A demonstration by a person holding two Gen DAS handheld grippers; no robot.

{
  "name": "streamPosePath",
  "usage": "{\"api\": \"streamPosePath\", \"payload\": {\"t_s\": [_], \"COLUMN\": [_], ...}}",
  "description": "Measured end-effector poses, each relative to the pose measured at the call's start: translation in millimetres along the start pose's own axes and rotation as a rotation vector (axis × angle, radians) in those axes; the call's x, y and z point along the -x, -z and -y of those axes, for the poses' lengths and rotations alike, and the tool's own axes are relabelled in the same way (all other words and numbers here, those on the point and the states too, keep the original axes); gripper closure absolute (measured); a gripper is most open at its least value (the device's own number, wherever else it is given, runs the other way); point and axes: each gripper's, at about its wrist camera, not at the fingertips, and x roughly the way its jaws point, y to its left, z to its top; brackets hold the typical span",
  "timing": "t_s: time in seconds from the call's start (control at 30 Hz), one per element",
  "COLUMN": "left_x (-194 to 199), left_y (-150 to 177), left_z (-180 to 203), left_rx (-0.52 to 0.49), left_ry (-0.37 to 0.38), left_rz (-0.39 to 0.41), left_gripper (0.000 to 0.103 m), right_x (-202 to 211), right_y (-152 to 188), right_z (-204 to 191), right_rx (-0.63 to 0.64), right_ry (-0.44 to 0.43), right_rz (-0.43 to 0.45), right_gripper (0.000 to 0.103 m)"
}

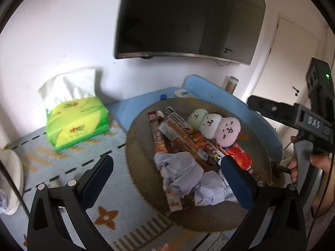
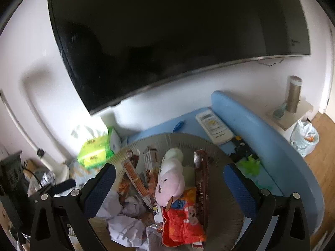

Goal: Organize objects
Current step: 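Move both grippers back to the rug clutter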

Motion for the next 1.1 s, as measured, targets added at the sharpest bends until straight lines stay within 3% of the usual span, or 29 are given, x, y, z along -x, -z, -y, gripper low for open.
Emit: {"api": "streamPosePath", "payload": {"t_s": [0.2, 0.53, 0.8, 1.1], "left_x": [40.7, 128.8, 193.4, 217.5], "left_y": [1.4, 15.5, 45.5, 92.0], "left_z": [-15.9, -83.4, -160.5, -236.6], "left_rx": [0.024, 0.091, 0.174, 0.233], "left_ry": [-0.040, -0.174, -0.342, -0.546], "left_rz": [0.049, 0.132, 0.174, 0.156], "left_gripper": [0.000, 0.000, 0.000, 0.000], "right_x": [32.4, 58.7, 44.2, 8.0], "right_y": [-6.7, -5.5, 14.2, 49.9], "right_z": [-20.0, -121.3, -209.5, -269.4], "right_rx": [0.000, 0.132, 0.245, 0.327], "right_ry": [0.005, -0.093, -0.178, -0.220], "right_rz": [0.084, 0.157, 0.108, -0.002], "right_gripper": [0.000, 0.000, 0.000, 0.000]}}
